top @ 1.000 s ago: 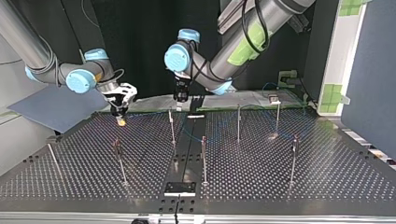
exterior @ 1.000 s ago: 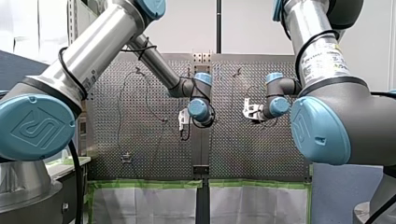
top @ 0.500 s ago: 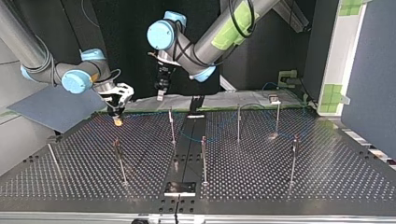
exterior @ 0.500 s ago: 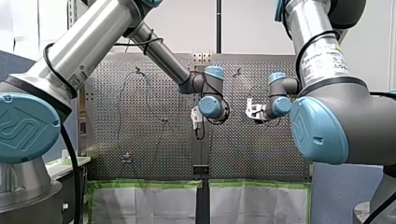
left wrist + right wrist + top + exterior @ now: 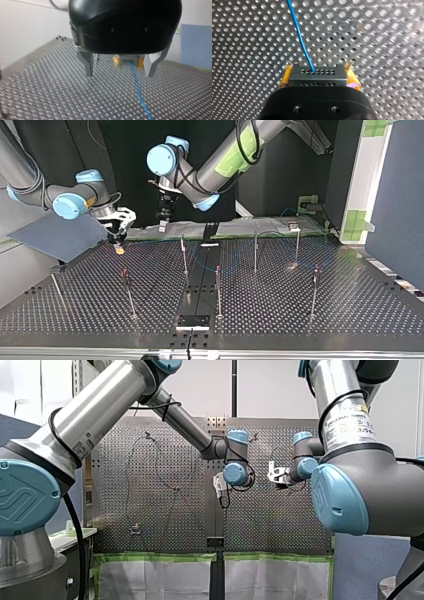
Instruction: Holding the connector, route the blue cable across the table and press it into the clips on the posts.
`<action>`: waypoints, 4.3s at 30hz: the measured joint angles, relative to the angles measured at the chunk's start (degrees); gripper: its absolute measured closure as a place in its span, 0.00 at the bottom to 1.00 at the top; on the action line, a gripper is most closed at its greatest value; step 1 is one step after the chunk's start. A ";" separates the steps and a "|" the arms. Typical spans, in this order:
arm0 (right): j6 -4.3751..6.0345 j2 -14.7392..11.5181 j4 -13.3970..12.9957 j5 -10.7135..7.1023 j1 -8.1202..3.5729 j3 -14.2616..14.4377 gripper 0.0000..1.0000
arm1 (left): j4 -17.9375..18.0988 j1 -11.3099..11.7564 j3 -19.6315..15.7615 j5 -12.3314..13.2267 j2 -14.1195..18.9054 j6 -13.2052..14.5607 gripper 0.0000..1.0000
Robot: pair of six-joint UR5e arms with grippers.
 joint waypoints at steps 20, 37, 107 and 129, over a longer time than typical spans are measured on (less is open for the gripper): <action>0.55 -3.97 -0.29 -1.95 -1.80 1.31 1.00 | -5.53 -0.11 10.08 -3.77 -10.07 -0.36 0.00; 0.36 -3.10 -0.51 -1.99 -1.63 1.36 1.00 | -3.08 -0.57 18.87 -7.16 -13.46 -0.26 0.00; 7.48 -16.29 1.97 -4.55 -1.61 -2.97 1.00 | -9.45 -0.24 21.67 -12.58 -7.25 0.31 1.00; 7.71 -16.71 2.33 -5.83 -1.24 -4.00 1.00 | -9.91 0.85 24.71 -9.37 -0.41 0.41 1.00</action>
